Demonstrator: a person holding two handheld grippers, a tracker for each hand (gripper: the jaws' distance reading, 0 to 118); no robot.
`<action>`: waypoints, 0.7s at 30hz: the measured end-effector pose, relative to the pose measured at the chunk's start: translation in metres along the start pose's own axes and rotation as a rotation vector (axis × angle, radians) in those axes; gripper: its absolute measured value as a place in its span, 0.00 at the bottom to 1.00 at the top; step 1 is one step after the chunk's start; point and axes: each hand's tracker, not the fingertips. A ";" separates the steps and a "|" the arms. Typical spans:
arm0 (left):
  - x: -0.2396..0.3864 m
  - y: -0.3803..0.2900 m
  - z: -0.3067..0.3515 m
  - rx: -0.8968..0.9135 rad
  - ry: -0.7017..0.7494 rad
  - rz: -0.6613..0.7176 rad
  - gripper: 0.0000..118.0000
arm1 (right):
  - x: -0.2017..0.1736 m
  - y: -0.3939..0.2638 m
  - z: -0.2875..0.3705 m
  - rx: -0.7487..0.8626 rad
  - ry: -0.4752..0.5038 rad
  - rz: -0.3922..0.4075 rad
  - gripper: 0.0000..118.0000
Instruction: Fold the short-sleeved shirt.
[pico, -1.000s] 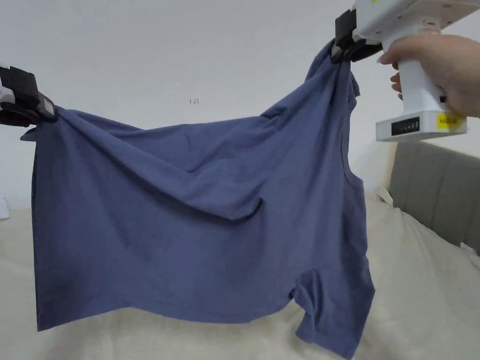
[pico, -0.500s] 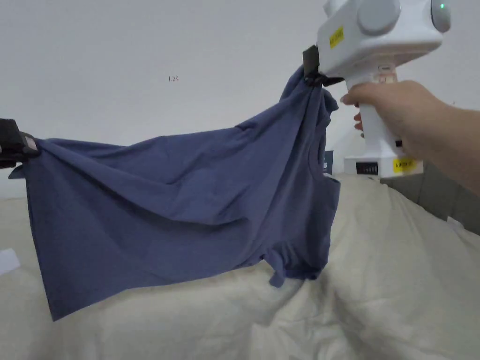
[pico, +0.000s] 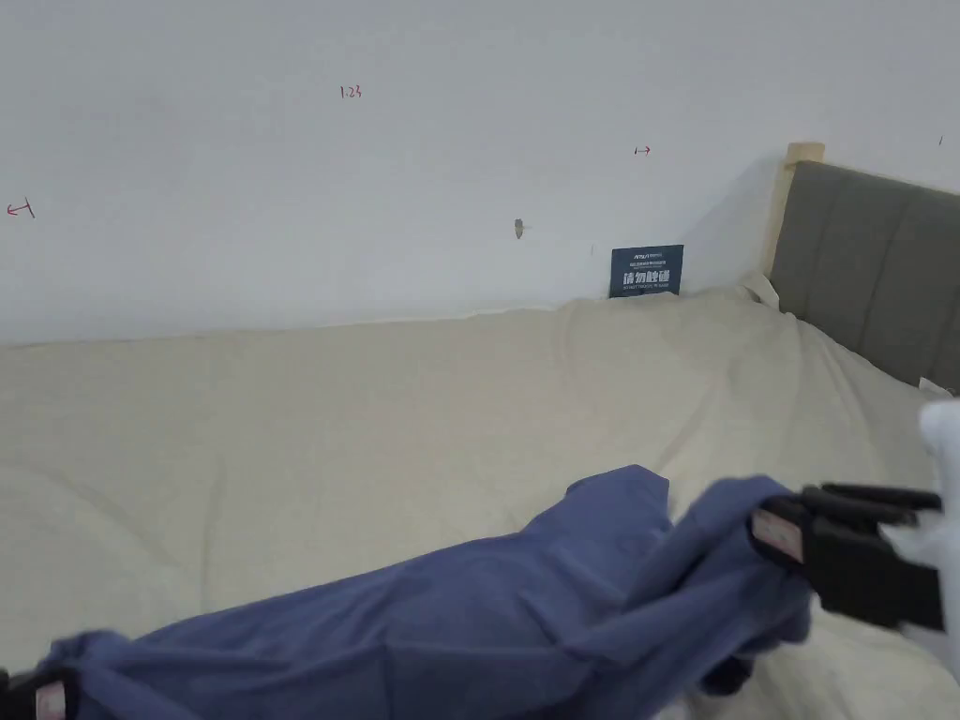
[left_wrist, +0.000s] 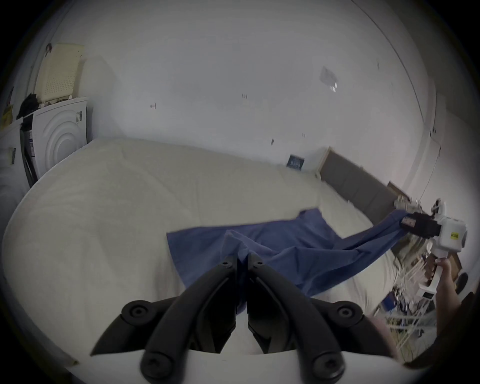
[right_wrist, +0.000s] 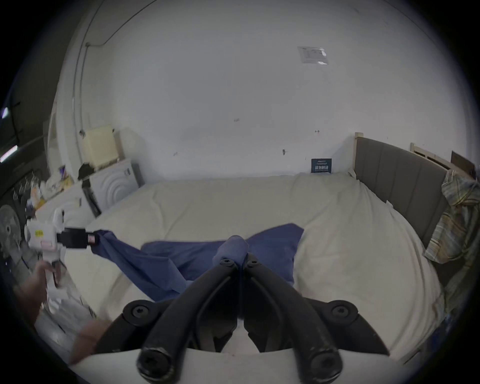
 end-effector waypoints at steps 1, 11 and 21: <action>-0.002 -0.004 -0.001 -0.058 -0.002 0.013 0.04 | -0.001 -0.007 0.005 -0.039 -0.020 0.013 0.01; -0.072 -0.061 -0.087 -0.488 0.025 0.220 0.09 | 0.040 -0.099 -0.124 -0.722 -0.073 -0.090 0.08; -0.077 -0.058 -0.034 -0.326 0.058 0.351 0.95 | 0.078 -0.088 -0.092 -0.539 -0.081 -0.406 0.79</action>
